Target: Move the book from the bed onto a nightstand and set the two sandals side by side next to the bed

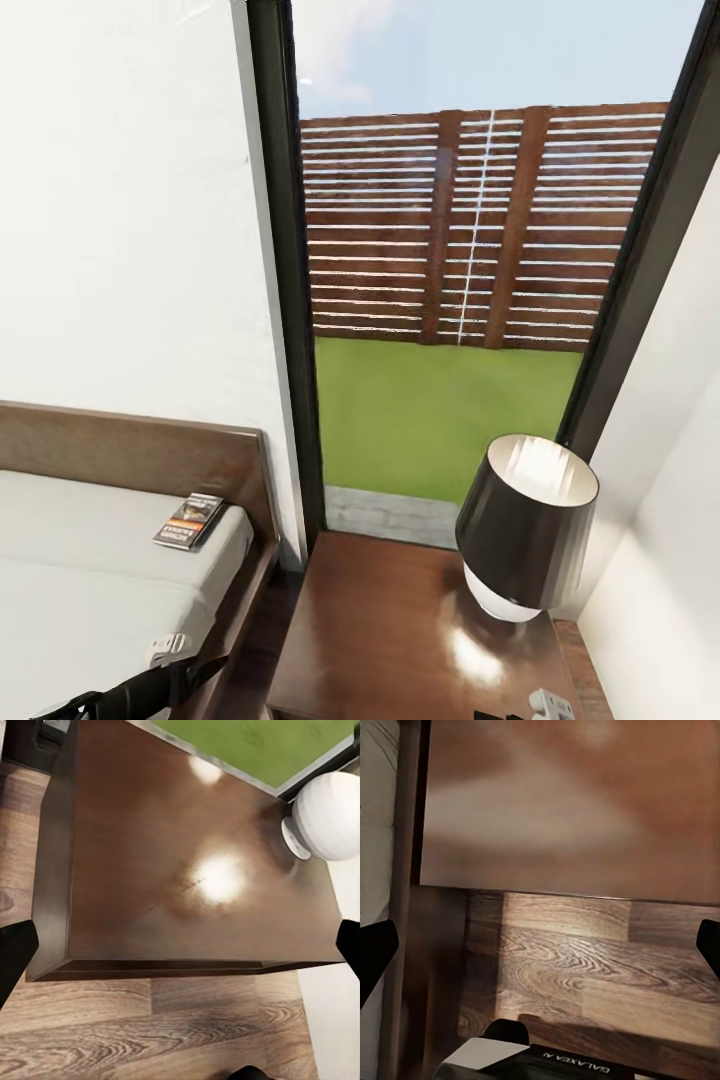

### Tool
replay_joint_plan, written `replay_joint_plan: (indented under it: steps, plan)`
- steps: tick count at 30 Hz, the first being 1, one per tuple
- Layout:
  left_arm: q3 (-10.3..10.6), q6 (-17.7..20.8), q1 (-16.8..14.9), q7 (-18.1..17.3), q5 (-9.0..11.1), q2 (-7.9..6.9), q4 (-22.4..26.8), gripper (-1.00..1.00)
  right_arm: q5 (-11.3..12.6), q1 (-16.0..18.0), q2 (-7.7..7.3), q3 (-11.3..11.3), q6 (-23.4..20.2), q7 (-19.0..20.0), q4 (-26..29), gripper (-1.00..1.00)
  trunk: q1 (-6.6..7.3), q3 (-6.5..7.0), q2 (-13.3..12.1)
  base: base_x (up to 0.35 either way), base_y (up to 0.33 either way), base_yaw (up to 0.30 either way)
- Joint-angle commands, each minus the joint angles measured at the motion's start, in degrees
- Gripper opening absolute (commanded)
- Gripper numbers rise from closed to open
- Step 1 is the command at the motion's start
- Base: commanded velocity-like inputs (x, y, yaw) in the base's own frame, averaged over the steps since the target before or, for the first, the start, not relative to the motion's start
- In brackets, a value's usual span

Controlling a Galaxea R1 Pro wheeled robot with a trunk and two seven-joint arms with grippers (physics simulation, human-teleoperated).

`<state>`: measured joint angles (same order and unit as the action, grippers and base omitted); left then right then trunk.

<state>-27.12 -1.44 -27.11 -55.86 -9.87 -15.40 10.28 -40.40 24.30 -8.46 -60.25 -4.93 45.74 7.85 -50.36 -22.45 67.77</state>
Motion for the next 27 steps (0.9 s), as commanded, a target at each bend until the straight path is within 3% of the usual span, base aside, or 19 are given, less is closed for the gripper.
replay_joint_plan:
  steps: [1, 27]
  plan:
    - [-0.5, -0.1, 0.0, -0.2, -0.6, 0.01, 0.0, 1.0, -0.2, 0.0, 0.02, -0.5, -0.5, 0.3, 0.1, 1.0, 0.23, 0.12, -0.4, 0.0, 0.0, 0.0]
    - [-0.5, -0.1, 0.0, -0.2, -0.6, 0.01, 0.0, 1.0, -0.2, 0.0, 0.02, -0.5, -0.5, 0.3, 0.1, 1.0, 5.94, 4.79, -10.8, 0.0, 0.0, 0.0]
